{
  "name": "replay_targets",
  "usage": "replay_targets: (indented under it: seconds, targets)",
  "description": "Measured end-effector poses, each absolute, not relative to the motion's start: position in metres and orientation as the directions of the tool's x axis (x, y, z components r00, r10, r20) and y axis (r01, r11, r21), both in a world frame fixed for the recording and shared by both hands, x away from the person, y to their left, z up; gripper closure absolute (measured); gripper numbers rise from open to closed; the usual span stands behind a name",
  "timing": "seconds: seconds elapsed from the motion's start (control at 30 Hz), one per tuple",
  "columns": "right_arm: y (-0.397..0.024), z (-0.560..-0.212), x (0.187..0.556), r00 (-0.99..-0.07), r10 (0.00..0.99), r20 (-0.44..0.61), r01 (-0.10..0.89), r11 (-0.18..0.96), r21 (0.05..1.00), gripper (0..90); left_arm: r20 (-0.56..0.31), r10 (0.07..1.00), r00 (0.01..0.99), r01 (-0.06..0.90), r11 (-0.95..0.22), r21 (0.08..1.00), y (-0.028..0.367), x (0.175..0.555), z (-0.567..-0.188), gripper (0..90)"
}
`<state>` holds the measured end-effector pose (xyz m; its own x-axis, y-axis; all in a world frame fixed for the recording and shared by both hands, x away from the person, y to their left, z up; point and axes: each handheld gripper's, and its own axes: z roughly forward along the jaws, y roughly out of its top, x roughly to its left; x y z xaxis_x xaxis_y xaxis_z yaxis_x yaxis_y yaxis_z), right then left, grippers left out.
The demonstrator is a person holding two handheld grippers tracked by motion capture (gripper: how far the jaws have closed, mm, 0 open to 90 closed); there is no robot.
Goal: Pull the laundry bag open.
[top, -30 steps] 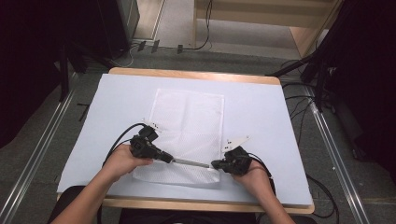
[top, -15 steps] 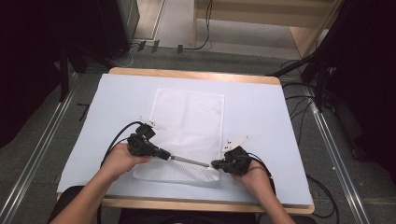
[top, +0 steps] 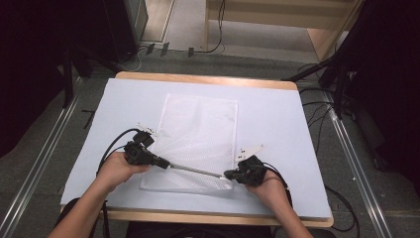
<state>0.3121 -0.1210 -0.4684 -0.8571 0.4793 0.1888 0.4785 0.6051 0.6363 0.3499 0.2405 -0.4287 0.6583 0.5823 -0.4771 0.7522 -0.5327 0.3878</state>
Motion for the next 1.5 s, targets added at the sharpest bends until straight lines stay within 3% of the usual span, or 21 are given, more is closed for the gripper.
replay_targets:
  seconds: [0.1, 0.6, 0.87, 1.3, 1.37, 1.5]
  targets:
    - [-0.121, -0.468, 0.312, -0.857, 0.481, 0.185, 0.477, 0.608, 0.635, 90.0, -0.432, 0.613, 0.662, 0.75, -0.547, 0.373, 0.241, 0.35, -0.431, 88.3]
    - [-0.121, -0.469, 0.313, -0.86, 0.473, 0.191, 0.475, 0.607, 0.637, 90.0, -0.461, 0.633, 0.622, 0.781, -0.464, 0.418, 0.278, 0.346, -0.424, 88.3]
    - [-0.12, -0.469, 0.315, -0.865, 0.463, 0.193, 0.47, 0.612, 0.637, 90.0, -0.48, 0.649, 0.589, 0.806, -0.437, 0.399, 0.289, 0.344, -0.425, 88.3]
    - [-0.119, -0.469, 0.315, -0.865, 0.463, 0.194, 0.47, 0.612, 0.636, 90.0, -0.439, 0.717, 0.541, 0.836, -0.401, 0.374, 0.315, 0.341, -0.422, 88.4]
    - [-0.119, -0.469, 0.315, -0.865, 0.463, 0.196, 0.471, 0.611, 0.636, 90.0, -0.474, 0.711, 0.52, 0.85, -0.377, 0.367, 0.326, 0.341, -0.423, 88.3]
    - [-0.119, -0.468, 0.316, -0.866, 0.461, 0.194, 0.469, 0.615, 0.634, 90.0, -0.434, 0.708, 0.557, 0.825, -0.41, 0.39, 0.322, 0.338, -0.424, 88.2]
